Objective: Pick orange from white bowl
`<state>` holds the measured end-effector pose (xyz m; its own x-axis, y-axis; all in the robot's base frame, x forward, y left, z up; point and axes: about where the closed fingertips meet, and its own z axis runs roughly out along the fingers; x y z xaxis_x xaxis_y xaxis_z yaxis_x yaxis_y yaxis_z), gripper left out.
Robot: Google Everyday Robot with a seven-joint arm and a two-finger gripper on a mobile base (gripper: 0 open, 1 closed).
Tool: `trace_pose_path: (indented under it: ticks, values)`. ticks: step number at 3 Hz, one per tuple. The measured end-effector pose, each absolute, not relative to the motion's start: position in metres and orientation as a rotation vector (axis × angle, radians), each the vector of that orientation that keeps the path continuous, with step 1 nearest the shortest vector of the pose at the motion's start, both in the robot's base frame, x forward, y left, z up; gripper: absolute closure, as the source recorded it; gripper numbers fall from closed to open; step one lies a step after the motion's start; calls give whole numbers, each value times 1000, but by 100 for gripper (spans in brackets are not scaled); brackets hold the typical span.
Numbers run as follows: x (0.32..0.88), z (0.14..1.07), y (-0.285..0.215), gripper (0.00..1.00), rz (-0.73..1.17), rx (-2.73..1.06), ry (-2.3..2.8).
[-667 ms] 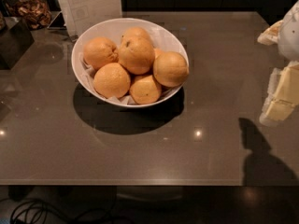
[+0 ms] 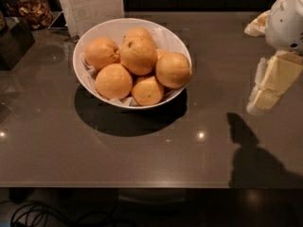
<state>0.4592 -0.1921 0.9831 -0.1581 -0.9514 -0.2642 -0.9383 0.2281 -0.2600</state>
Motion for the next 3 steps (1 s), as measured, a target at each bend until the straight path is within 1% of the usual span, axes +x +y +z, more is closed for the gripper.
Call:
trace_pose_path:
  ticks: [2,3]
  values:
    - [505,980,-119,0,152,-1836,1955]
    - [506,980,-118,0,156,-1837,1953]
